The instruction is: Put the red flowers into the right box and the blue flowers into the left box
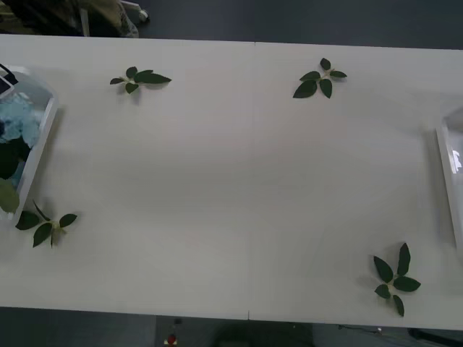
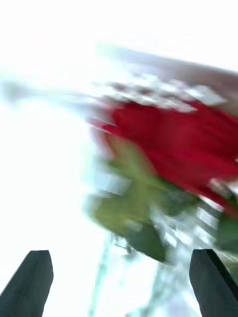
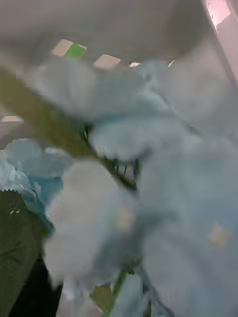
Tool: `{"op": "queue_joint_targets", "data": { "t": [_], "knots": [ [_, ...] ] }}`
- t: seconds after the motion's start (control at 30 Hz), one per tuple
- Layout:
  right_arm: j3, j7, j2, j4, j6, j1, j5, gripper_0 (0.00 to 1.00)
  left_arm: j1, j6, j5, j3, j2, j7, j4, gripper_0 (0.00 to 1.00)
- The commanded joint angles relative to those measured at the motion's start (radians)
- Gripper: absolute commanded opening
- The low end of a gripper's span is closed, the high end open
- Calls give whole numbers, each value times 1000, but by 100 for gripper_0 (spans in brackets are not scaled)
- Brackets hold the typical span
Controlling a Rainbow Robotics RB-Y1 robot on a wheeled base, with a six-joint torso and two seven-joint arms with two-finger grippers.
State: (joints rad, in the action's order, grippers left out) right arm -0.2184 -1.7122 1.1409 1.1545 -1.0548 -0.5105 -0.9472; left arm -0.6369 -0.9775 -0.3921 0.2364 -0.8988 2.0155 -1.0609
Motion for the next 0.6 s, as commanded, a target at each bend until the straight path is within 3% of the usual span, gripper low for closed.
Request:
{"op": "queue_joint_targets", "data": {
  "t": [0.03,0.13,0.3,0.4,0.6],
  "knots": [
    [42,-12,40,244,-31,98,-62,81,-9,8,-11,-5,-42,-26,-10,73],
    [106,-20,43,442,-97,182,-90,81,-7,-29,-162,-3,-74,-15,-48,84],
    [205,-70,13,683,-234,262,-140,81,-3,-213,-404,-23,-154,-6,-248,86],
    [255,-170,-33,774,-326,271,-183,81,31,-296,-574,-115,-170,-4,-380,85],
    [292,-360,-135,881,-445,271,-251,81,272,-214,-732,-325,-71,-6,-696,85]
  ]
}}
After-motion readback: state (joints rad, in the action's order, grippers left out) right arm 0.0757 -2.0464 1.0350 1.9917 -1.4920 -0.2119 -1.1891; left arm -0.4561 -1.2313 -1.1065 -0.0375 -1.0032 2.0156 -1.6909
